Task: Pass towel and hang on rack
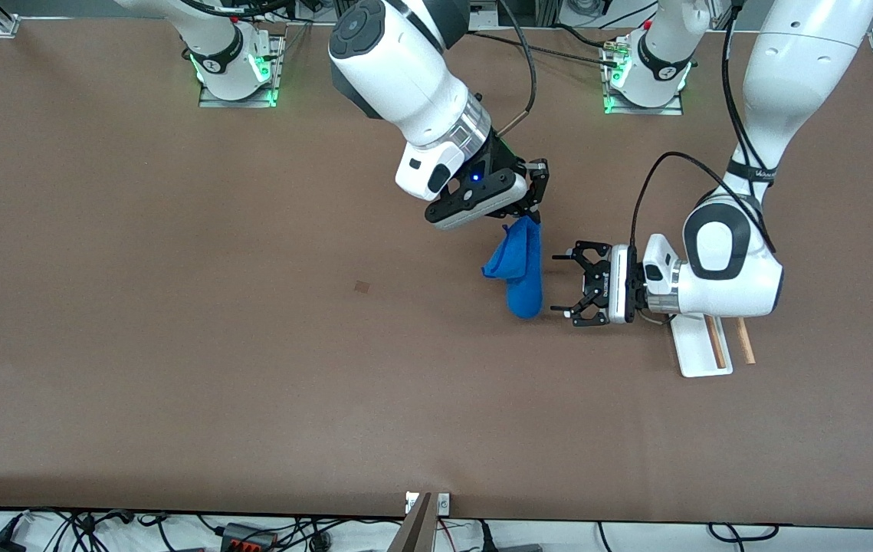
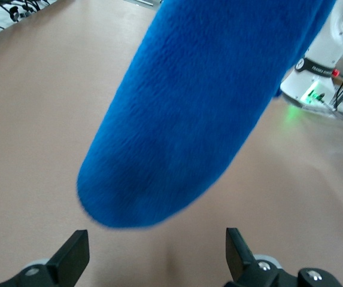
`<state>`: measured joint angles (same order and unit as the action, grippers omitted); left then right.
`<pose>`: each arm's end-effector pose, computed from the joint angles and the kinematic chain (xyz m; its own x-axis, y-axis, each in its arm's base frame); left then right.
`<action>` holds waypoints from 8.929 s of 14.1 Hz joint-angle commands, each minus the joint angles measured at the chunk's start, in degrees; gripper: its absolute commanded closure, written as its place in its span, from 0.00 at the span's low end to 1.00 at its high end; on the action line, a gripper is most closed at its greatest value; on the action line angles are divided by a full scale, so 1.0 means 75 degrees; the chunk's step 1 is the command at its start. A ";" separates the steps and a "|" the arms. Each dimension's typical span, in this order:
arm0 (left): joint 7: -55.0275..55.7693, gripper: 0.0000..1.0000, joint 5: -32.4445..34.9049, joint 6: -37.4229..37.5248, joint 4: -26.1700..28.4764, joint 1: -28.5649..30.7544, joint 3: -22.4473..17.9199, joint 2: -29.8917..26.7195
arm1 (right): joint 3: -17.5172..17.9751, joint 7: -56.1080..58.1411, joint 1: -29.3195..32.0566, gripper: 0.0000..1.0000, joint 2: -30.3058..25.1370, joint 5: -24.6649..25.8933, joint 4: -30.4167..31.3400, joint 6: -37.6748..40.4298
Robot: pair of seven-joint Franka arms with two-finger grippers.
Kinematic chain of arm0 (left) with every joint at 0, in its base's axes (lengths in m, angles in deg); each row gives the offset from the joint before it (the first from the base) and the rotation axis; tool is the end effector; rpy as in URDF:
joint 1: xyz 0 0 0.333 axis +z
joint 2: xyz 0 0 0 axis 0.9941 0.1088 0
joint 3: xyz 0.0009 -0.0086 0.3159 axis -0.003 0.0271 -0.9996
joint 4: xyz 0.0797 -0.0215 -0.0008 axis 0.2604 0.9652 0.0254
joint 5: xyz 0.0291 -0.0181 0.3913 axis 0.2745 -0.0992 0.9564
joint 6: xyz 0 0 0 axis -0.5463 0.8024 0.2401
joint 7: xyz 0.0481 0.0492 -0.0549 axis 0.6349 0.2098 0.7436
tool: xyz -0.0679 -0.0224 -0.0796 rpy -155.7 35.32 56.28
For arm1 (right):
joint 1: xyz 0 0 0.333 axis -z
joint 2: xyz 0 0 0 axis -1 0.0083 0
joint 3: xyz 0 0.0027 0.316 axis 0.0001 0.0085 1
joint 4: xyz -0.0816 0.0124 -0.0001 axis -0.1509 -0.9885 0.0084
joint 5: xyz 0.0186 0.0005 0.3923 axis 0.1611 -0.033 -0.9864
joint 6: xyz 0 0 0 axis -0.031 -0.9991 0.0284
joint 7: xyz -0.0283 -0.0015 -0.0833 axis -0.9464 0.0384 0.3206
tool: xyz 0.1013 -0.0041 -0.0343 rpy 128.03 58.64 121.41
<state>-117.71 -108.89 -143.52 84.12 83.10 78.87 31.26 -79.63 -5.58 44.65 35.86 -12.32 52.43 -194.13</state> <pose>0.6262 -0.1650 0.2523 0.2018 -0.5679 0.7980 -0.9646 0.0259 0.2624 0.5329 0.5674 0.5277 0.9697 -0.0006 0.2444 0.1440 -0.8064 -0.5736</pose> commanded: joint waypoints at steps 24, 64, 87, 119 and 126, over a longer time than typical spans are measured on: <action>-0.1845 0.99 -0.1898 -0.0353 -0.0985 -0.0640 -0.0084 0.0839 | -0.0066 -0.0085 -0.0087 1.00 0.0076 0.0009 -0.0191 -0.0038; 0.9572 1.00 0.6881 0.2017 -0.2543 0.2722 -0.0577 0.0206 | -0.0921 0.5048 0.5866 0.00 -0.3428 0.2059 0.2422 0.4884; 0.8022 0.00 0.6669 0.2024 -0.2613 0.3251 -0.0460 0.0501 | -0.0886 0.4966 0.5819 0.00 -0.5174 0.2587 0.4766 0.4486; 1.4679 0.00 0.8028 0.3162 -0.1712 0.0310 -0.0858 -0.3894 | -0.0136 0.4931 0.6440 0.00 -0.5198 0.2587 0.4731 0.4580; 1.4714 0.00 0.8041 0.3197 -0.1512 0.0321 -0.0881 -0.4059 | -0.0124 0.4919 0.6428 0.00 -0.5326 0.2587 0.4719 0.4861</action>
<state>-8.16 -50.06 -118.68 71.29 86.48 72.95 2.06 -81.44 31.47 92.29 -3.14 6.41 88.28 -159.40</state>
